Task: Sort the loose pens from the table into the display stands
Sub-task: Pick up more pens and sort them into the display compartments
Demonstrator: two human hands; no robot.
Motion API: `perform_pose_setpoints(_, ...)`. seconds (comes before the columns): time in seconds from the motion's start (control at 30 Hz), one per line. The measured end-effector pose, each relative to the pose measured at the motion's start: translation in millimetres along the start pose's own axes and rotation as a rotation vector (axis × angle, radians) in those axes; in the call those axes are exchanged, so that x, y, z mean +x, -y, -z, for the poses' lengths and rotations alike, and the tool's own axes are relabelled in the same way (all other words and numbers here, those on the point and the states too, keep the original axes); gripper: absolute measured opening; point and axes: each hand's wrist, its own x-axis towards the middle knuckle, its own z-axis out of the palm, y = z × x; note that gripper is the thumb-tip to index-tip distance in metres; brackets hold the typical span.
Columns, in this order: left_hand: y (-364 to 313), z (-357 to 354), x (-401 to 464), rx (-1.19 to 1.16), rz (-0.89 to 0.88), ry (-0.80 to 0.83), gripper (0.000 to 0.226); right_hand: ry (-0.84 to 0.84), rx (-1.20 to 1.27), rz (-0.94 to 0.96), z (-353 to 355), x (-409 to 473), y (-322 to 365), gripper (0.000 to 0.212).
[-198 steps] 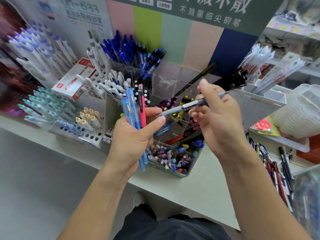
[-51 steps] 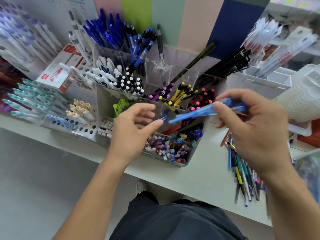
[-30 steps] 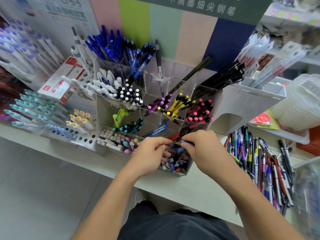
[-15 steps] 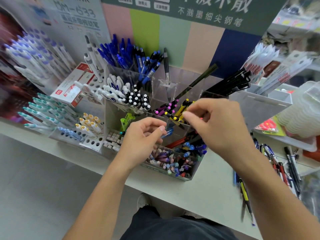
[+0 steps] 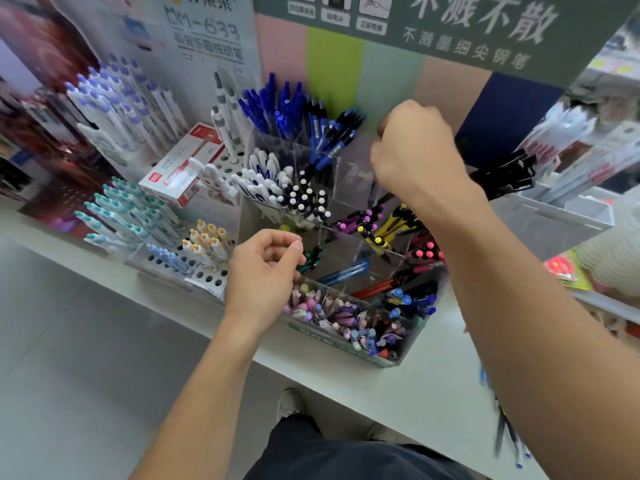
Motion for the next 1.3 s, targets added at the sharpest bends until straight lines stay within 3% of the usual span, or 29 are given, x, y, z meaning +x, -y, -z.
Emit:
perform_pose_setpoints(0.17, 2, -2, -4, -0.039, 0.01, 0.054, 0.007, -0.204, 0.268, 0.048, -10, -18, -26, 0.019)
perform_pose_setpoints(0.27, -6, -11, -3, -0.038, -0.038, 0.11, 0.006, -0.214, 0.353, 0.109, -14, -25, -32, 0.02)
perform_pose_setpoints(0.4, -20, -21, 5, -0.021, -0.119, 0.118, 0.006, -0.144, 0.321, 0.136, -15, -23, -34, 0.042)
perform_pose_setpoints(0.57, -23, -26, 16, 0.05, -0.167, 0.018, 0.008, -0.307, 0.28, 0.127, -5, -25, -42, 0.042)
perform_pose_setpoints(0.67, -22, -26, 9, 0.034, -0.18, -0.035, 0.004, -0.43, 0.323, 0.182, 13, -58, -55, 0.024)
perform_pose_setpoints(0.77, -26, -39, -12, 0.015, -0.231, 0.122, 0.008, -0.501, 0.423, 0.132, 17, -111, -81, 0.006)
perform_pose_setpoints(1.0, -22, -138, -56, 0.103, -0.306, 0.534, 0.01, -0.467, 0.545, -0.38, -32, -154, -195, 0.005)
perform_pose_setpoints(1.1, -9, -192, -73, 0.185, -0.289, 0.676, 0.011, -0.297, 0.461, -0.637, -60, -175, -259, 0.009)
perform_pose_setpoints(1.2, 27, -250, -80, 0.48, -0.219, 0.721, 0.02, 0.183, 0.258, -0.88, -83, -212, -307, 0.017)
perform_pose_setpoints(1.3, 74, -299, -74, 0.848, -0.182, 0.721, 0.069, 0.54, 0.17, -0.987, -104, -245, -321, 0.044)
